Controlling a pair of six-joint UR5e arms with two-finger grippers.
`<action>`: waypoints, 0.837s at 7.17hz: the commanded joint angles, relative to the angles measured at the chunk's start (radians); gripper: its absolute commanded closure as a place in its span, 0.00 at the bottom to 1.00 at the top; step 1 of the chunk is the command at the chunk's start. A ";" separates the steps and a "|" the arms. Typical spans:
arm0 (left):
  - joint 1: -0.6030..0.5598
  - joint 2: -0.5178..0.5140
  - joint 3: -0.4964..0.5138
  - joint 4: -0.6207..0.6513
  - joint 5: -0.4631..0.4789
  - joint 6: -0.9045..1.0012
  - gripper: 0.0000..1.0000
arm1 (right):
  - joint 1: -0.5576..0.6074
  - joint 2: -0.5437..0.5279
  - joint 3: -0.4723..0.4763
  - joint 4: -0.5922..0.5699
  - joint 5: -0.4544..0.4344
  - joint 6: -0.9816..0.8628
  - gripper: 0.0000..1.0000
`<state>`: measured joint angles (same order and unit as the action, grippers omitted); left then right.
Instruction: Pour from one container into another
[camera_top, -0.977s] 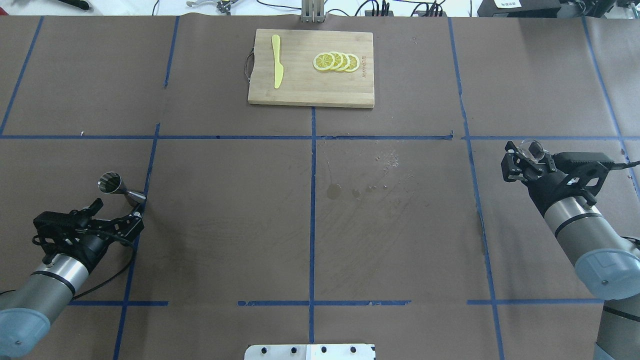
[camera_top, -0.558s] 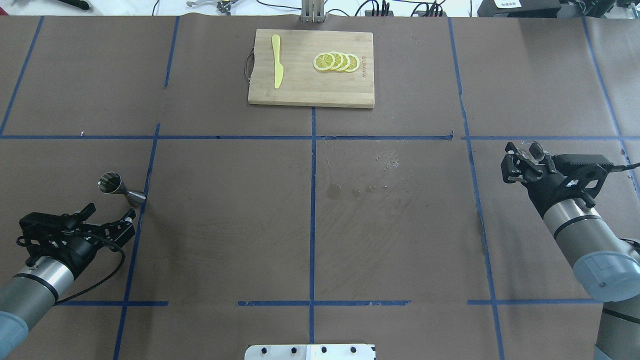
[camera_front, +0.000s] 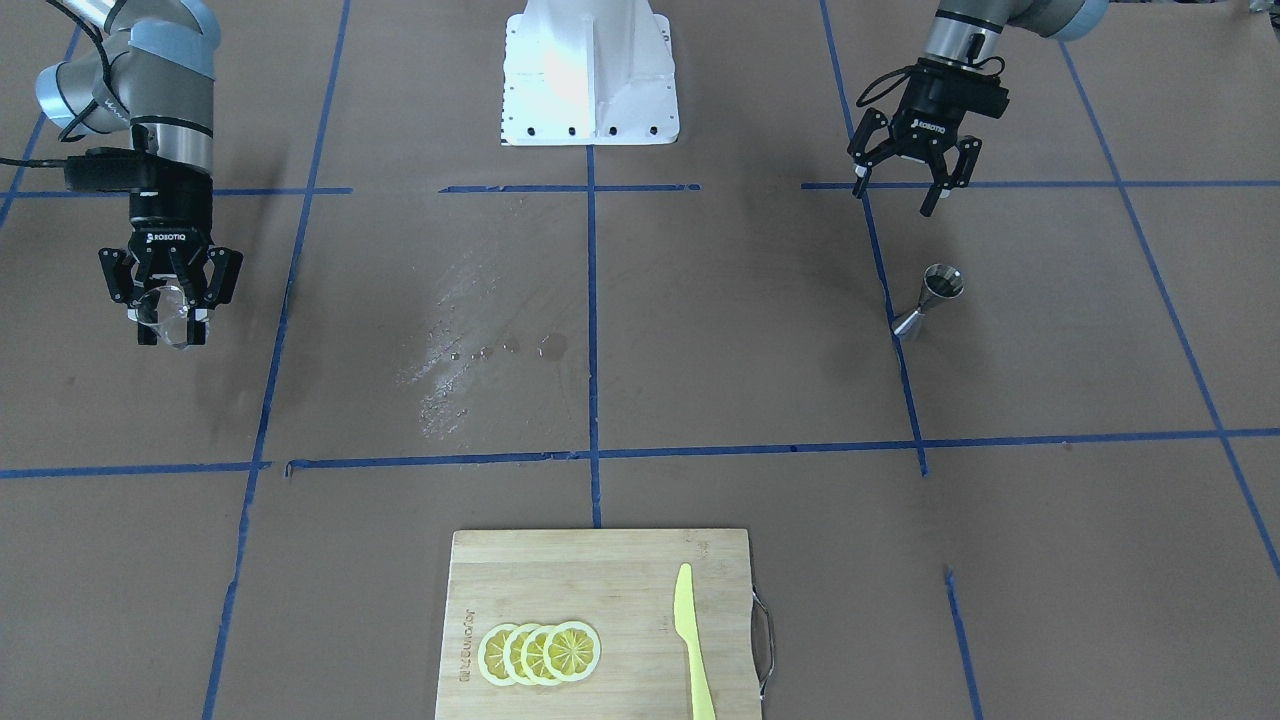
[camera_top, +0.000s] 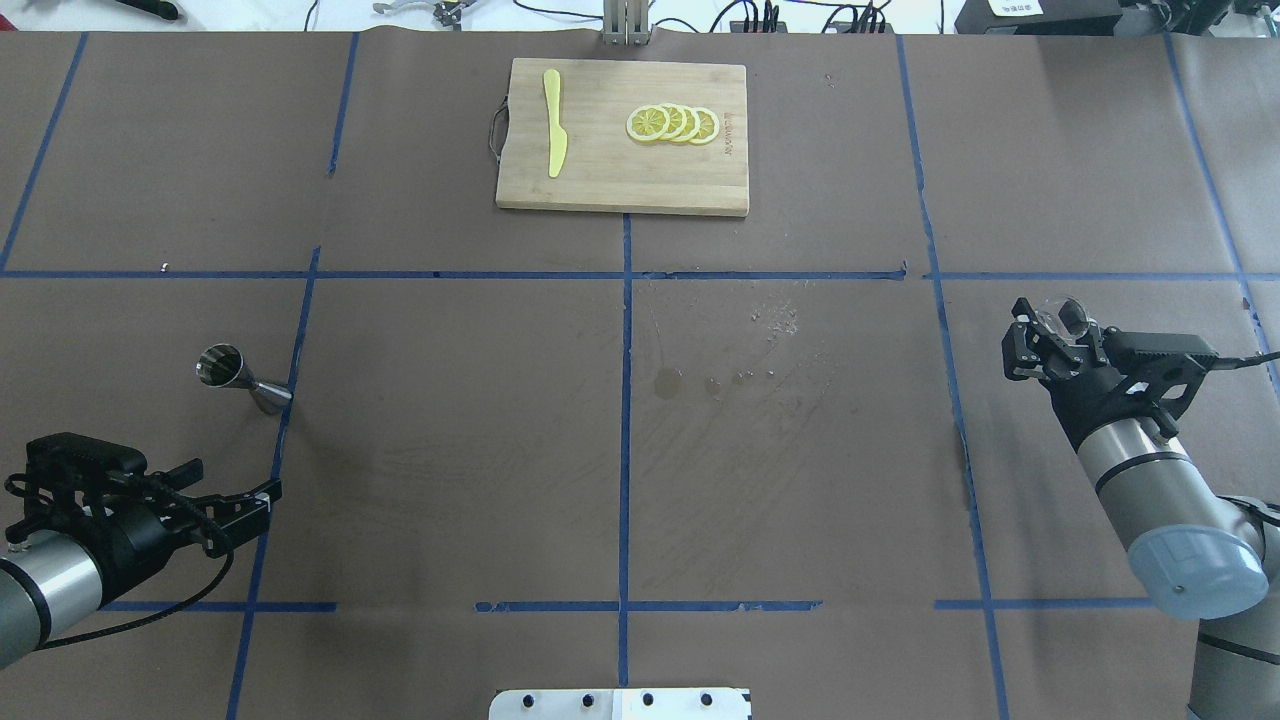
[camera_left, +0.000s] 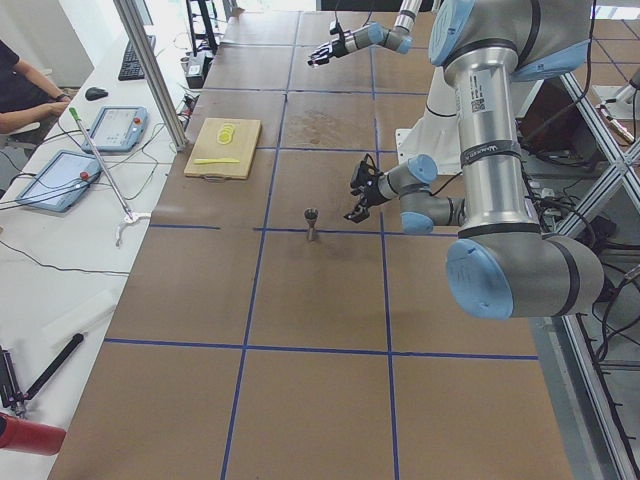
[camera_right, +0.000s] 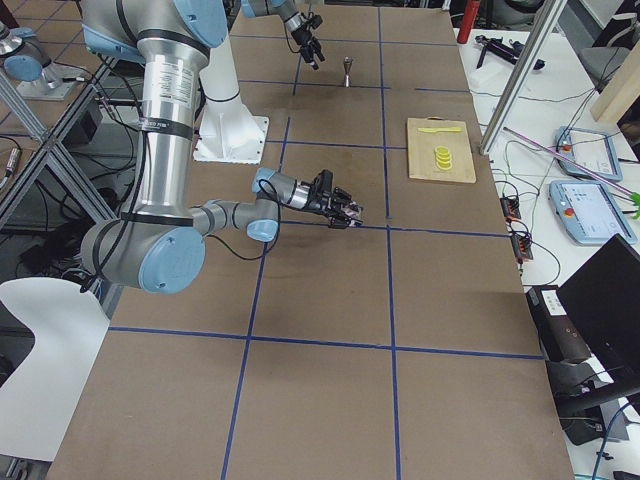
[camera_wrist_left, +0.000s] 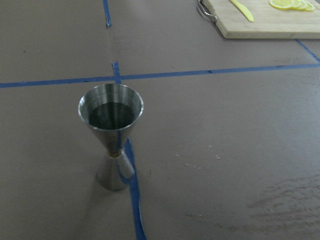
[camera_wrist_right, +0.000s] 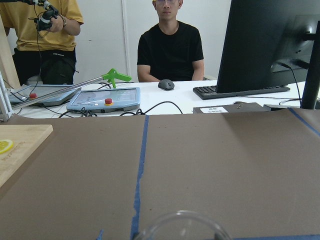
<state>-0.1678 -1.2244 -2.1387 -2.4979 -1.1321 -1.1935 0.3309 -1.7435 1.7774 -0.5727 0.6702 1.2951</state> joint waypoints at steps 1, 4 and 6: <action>-0.069 0.008 -0.166 0.143 -0.174 0.049 0.00 | -0.070 0.010 -0.050 0.001 -0.072 0.056 1.00; -0.214 0.005 -0.222 0.194 -0.291 0.168 0.00 | -0.159 0.085 -0.152 0.001 -0.119 0.072 1.00; -0.233 0.005 -0.219 0.194 -0.314 0.170 0.00 | -0.161 0.098 -0.153 0.001 -0.118 0.056 1.00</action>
<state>-0.3863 -1.2194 -2.3564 -2.3052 -1.4352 -1.0299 0.1753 -1.6564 1.6301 -0.5723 0.5550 1.3599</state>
